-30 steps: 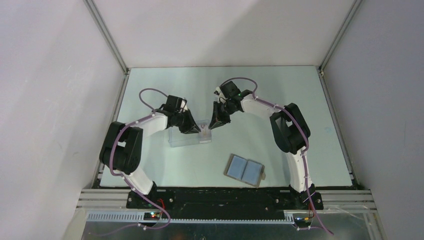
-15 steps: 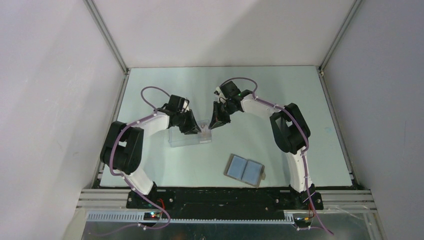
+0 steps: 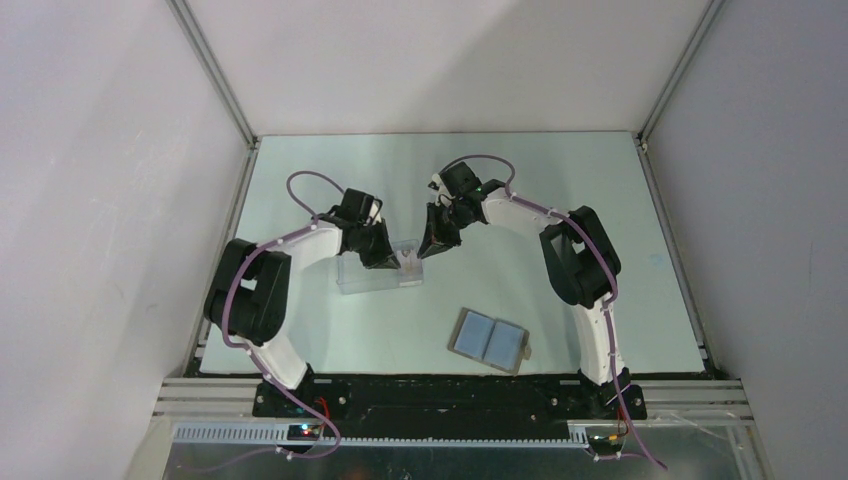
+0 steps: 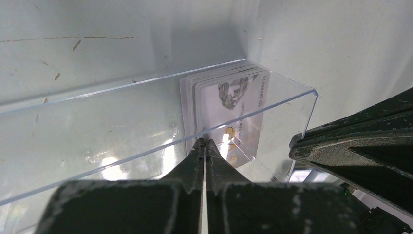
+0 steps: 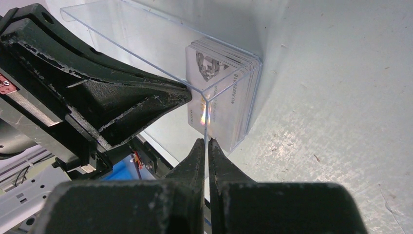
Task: Put the credit cards into the card holder
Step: Pick up the credit card from the storage box.
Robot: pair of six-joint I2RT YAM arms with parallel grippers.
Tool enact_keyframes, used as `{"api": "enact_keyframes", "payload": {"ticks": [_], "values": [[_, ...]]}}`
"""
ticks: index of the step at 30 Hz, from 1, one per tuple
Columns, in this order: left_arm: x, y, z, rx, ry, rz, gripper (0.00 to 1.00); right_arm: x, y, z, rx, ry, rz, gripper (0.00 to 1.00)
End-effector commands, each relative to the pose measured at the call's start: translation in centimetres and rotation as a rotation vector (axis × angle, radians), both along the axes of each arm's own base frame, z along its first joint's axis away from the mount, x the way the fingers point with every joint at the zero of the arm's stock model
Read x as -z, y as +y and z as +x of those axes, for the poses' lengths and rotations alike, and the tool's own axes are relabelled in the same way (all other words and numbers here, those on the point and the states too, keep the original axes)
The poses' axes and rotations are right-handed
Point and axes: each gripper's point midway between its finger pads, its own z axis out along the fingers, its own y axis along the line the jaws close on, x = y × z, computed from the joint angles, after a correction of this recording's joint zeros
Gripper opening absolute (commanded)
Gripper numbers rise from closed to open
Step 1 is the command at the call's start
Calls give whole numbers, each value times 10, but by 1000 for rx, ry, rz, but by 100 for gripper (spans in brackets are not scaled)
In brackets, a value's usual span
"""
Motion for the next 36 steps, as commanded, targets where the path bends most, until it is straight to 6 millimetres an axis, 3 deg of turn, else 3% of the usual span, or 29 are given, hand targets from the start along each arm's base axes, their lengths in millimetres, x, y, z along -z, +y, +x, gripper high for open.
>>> {"api": "enact_keyframes", "payload": {"ticks": [1,13,22,30,36], "values": [[-13,-13,11,40,-66,-10,0,-6,5,-2,-26,-5,15,2],[-40,-21,14,81,-134,2,0,-3,5,-4,-26,3,15,2],[-46,-28,12,120,-151,19,0,-1,5,-7,-26,12,15,1],[-30,-23,7,152,-102,101,14,-1,5,-7,-27,13,19,1],[-19,-22,4,190,-74,145,17,-1,5,-7,-26,16,23,1]]}}
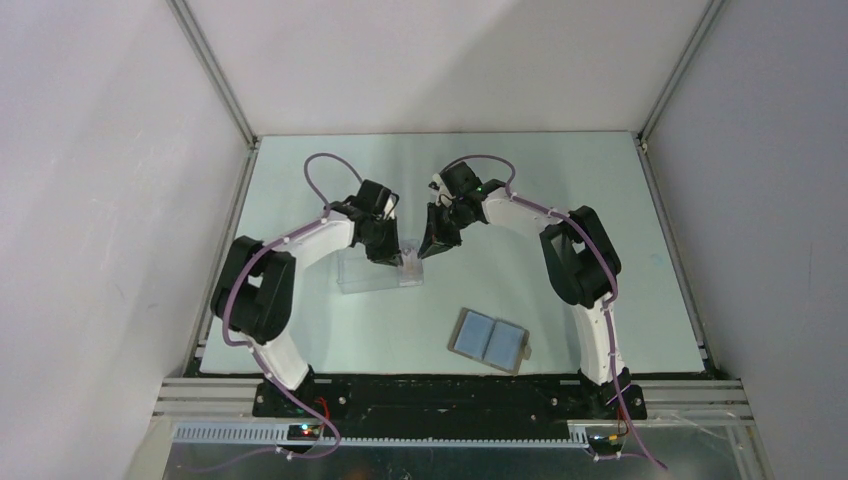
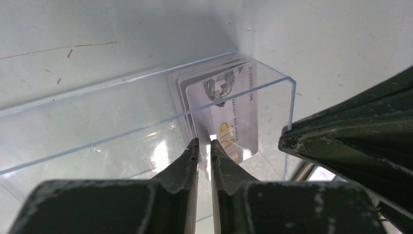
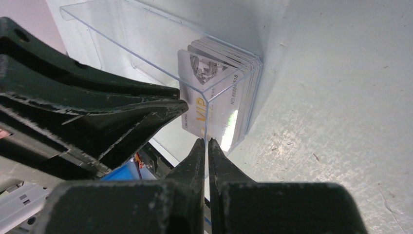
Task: Put the credit cards into the card holder
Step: Pick up the credit card from the storage box.
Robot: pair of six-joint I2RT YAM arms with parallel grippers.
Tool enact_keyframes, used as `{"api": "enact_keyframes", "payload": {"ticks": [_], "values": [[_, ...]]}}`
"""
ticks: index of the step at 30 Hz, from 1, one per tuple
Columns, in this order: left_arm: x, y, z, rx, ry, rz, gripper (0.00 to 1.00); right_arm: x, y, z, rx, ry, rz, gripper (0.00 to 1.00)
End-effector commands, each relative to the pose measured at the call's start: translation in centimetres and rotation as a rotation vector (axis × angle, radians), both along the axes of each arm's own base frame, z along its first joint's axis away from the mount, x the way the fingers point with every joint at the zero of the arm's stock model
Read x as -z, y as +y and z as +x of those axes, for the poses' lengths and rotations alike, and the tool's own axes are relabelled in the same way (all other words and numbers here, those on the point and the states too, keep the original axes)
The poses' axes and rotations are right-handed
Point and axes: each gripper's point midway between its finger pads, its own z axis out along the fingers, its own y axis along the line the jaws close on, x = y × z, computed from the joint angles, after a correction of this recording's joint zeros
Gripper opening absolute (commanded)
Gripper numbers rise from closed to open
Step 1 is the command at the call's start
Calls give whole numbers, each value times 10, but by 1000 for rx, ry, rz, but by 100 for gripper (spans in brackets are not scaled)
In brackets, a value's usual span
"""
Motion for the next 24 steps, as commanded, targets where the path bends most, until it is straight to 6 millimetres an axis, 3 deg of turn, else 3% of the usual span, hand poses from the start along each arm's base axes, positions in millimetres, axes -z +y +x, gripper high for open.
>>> {"api": "enact_keyframes", "payload": {"ticks": [1,7,24], "values": [[0,-14,2,72,-6,1,17,-1,5,-7,-25,13,24,1],[7,-14,-1,111,15,52,20,0,5,-7,-23,15,24,1],[1,1,0,129,-17,199,31,2,4,-9,-23,21,24,1]]}}
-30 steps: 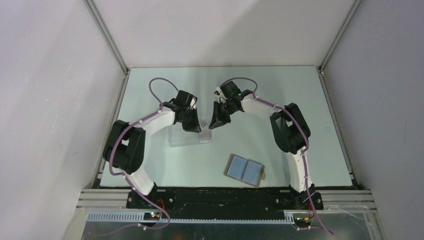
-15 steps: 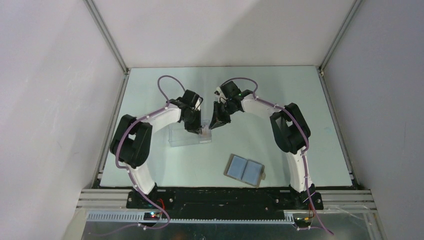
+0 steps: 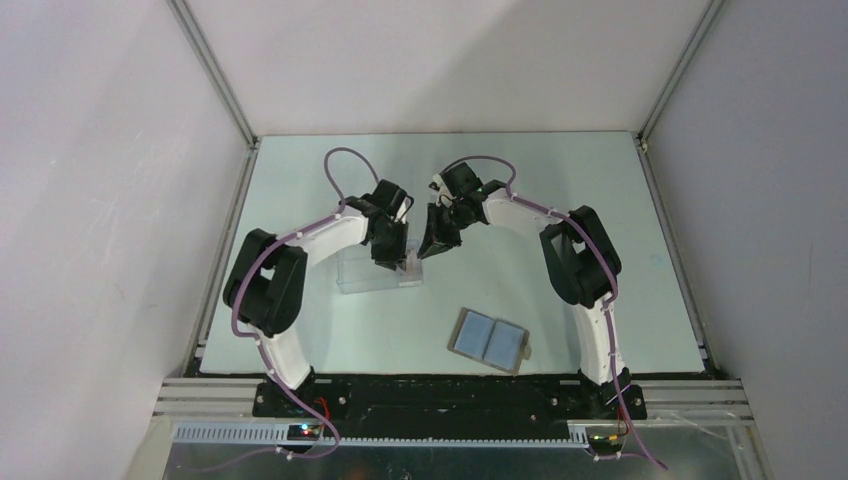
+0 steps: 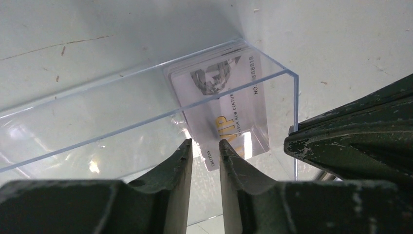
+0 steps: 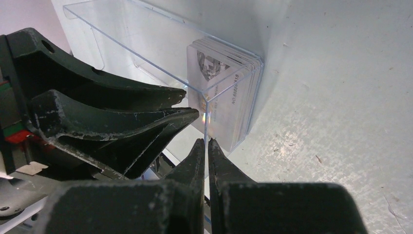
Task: Put the credit cards into the card holder
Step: Pick up the credit card from the storage box.
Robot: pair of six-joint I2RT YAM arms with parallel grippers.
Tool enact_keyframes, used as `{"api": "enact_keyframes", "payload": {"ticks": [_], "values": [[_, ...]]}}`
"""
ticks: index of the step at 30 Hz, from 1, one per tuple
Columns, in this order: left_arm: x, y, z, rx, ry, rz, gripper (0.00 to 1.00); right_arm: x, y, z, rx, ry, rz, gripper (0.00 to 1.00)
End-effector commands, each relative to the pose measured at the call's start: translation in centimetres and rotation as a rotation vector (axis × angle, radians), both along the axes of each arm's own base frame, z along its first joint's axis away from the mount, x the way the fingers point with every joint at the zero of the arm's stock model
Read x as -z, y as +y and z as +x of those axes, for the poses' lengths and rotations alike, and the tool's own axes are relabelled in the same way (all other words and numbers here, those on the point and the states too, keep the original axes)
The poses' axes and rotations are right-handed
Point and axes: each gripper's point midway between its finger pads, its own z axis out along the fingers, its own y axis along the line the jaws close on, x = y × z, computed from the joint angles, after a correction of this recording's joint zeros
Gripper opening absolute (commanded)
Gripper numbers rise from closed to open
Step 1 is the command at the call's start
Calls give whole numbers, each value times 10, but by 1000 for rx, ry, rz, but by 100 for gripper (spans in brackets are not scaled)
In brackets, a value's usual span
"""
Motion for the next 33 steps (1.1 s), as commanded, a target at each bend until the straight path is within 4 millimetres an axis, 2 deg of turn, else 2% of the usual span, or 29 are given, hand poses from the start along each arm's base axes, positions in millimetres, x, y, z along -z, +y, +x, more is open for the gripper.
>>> {"api": "enact_keyframes", "payload": {"ticks": [1,4,8,14,17,23,28,33], "values": [[-10,2,8,23,-46,55,31,2,4,-8,-20,15,9,1],[-10,1,8,22,-43,53,31,2,4,-9,-22,16,10,0],[-8,-3,9,23,-30,40,25,2,3,-8,-21,17,10,0],[-1,-3,9,22,-15,49,26,2,3,-8,-20,18,12,0],[0,-4,8,23,-11,49,23,2,3,-8,-21,18,13,0],[-5,-6,10,25,-25,41,14,3,2,-9,-21,22,11,0],[-3,-11,8,19,-8,17,12,4,1,-9,-20,22,11,0],[-16,-24,10,6,-33,-83,8,6,0,-12,-19,27,10,0]]}}
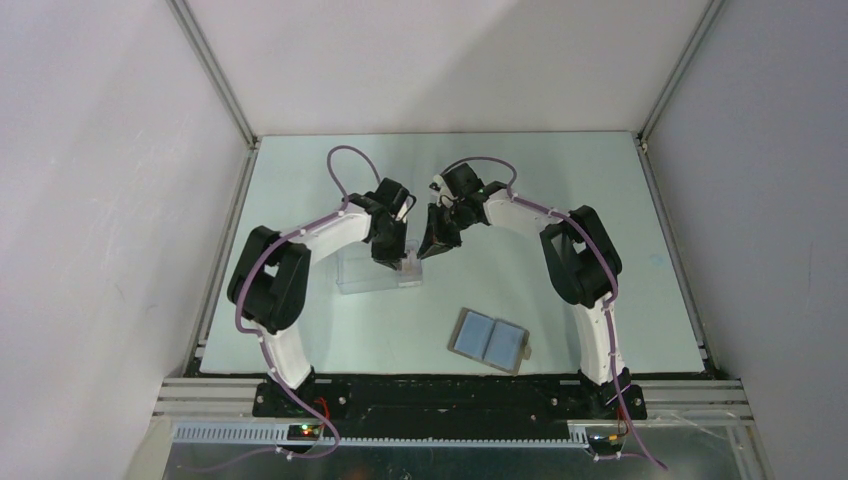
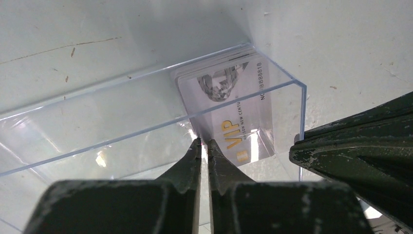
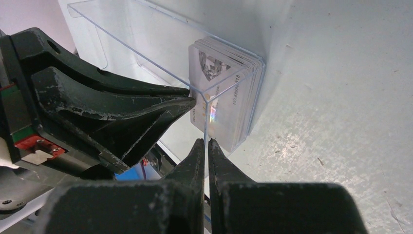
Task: Put the credit cards into the card holder
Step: Pick up the credit card from the storage box.
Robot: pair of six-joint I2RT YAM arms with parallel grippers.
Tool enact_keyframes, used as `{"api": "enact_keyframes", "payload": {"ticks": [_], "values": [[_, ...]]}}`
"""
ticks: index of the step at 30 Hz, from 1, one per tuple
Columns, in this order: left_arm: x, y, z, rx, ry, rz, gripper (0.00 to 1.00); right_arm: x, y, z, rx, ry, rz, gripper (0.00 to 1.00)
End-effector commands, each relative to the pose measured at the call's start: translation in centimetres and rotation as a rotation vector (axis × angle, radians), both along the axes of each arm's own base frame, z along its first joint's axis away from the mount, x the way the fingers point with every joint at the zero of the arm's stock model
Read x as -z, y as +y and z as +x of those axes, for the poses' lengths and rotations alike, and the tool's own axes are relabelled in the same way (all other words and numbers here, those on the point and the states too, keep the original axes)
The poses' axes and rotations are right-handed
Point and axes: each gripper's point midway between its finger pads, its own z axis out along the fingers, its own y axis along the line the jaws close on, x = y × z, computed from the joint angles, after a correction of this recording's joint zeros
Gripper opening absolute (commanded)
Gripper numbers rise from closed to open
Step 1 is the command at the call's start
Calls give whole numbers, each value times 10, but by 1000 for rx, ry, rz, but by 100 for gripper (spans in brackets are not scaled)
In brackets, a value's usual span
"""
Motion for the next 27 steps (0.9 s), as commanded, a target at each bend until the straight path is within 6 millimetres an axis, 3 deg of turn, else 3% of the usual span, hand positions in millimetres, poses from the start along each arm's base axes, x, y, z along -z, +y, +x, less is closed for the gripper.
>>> {"api": "enact_keyframes", "payload": {"ticks": [1,8,19,27], "values": [[-19,-29,9,7,-48,-149,7,4,0,-11,-16,21,-7,0],[-39,-36,13,5,-91,-202,3,6,-1,-12,-16,23,-6,0],[-52,-35,10,2,-114,-221,2,5,-1,-12,-14,25,-3,0],[-63,-48,9,13,-100,-290,17,7,-1,-12,-13,29,-5,0]]}}
